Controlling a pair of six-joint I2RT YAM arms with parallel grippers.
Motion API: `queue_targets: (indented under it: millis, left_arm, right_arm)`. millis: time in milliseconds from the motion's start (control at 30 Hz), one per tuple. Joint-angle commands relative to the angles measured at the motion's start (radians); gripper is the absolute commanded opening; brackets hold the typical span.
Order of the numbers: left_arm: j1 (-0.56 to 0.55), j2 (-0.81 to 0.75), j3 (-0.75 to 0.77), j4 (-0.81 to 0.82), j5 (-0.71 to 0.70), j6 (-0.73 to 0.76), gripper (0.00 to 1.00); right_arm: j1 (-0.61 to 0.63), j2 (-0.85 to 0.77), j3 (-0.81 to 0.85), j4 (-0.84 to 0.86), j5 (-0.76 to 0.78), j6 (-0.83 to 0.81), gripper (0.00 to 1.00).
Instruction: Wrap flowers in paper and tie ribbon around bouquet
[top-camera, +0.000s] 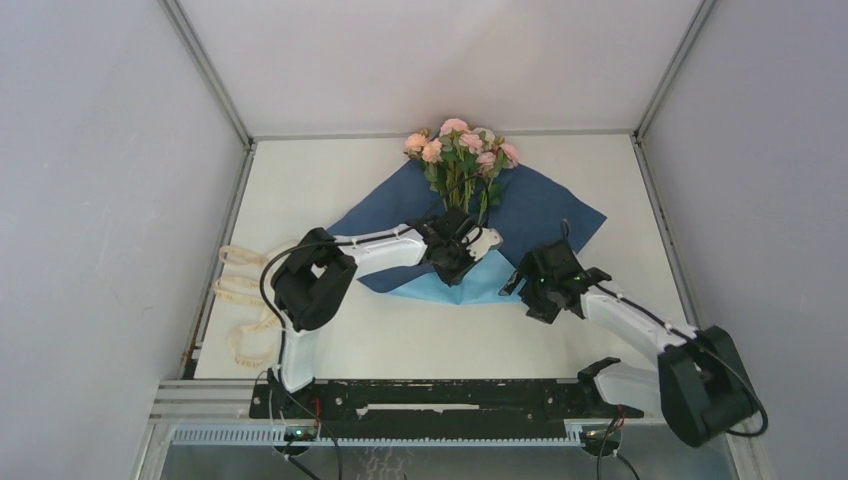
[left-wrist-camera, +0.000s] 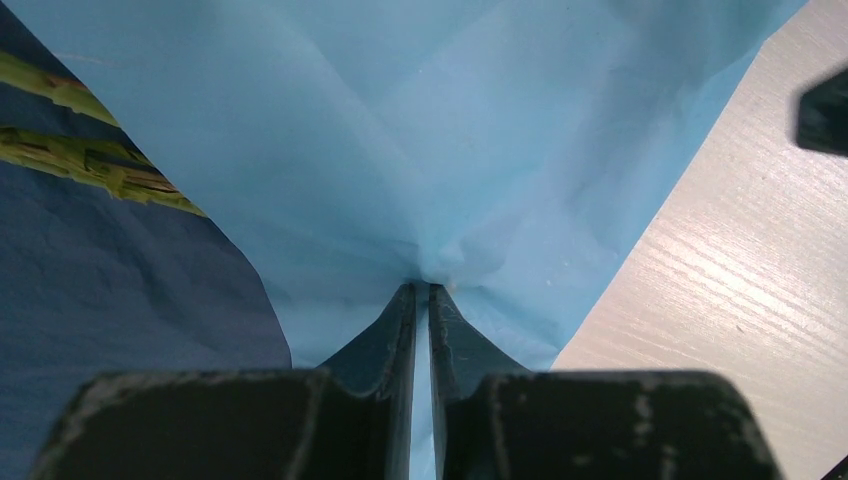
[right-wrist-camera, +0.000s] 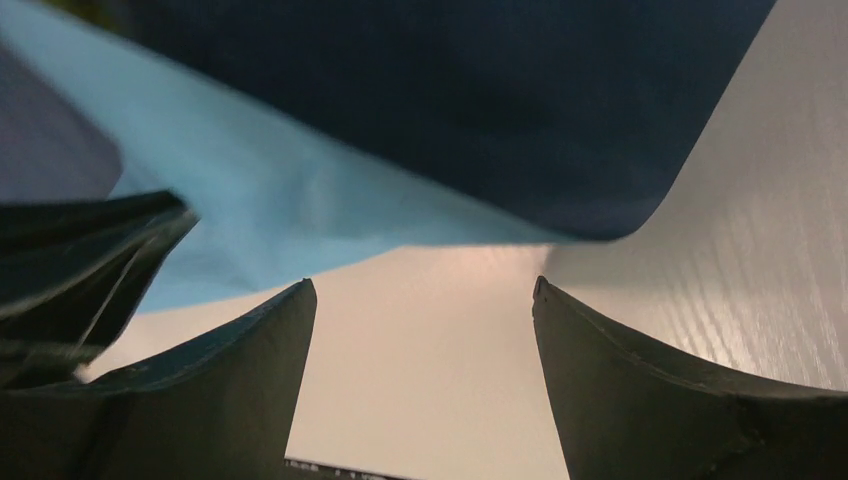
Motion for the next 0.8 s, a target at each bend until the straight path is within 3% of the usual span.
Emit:
queue_targets:
  millis: [0,167,300,567,633,767]
  left_arm:
    - [0.006,-0.019,-0.035,-0.026,0.014,-0.022,0.13]
    - [0.023,-0.034,-0.039,-0.031,0.013,-0.017,0.13]
    - [0.036,-0.036,-0.040,-0.030,-0.001,-0.009,0.13]
    - [0.060,-0.051,-0.045,-0.036,-0.048,0.025,0.14]
    - [0.068,-0.051,-0.046,-0.034,-0.054,0.027,0.13]
    - [0.071,-0.059,-0.035,-0.047,-0.051,0.027,0.14]
  right_arm:
    - [0.002,0.128,0.003,0.089,0.045,0.059,0.86]
    - [-0.019,0.225,0.002,0.090,0.065,0.011,0.68]
    - [-0.026,0.207,0.001,0.088,0.109,-0.019,0.43]
    - [-0.075,0.164,0.001,0.084,0.119,-0.066,0.15]
    - [-0.083,0.155,0.001,0.091,0.121,-0.081,0.01]
    - [-0.098,0.156,0.002,0.118,0.099,-0.099,0.00]
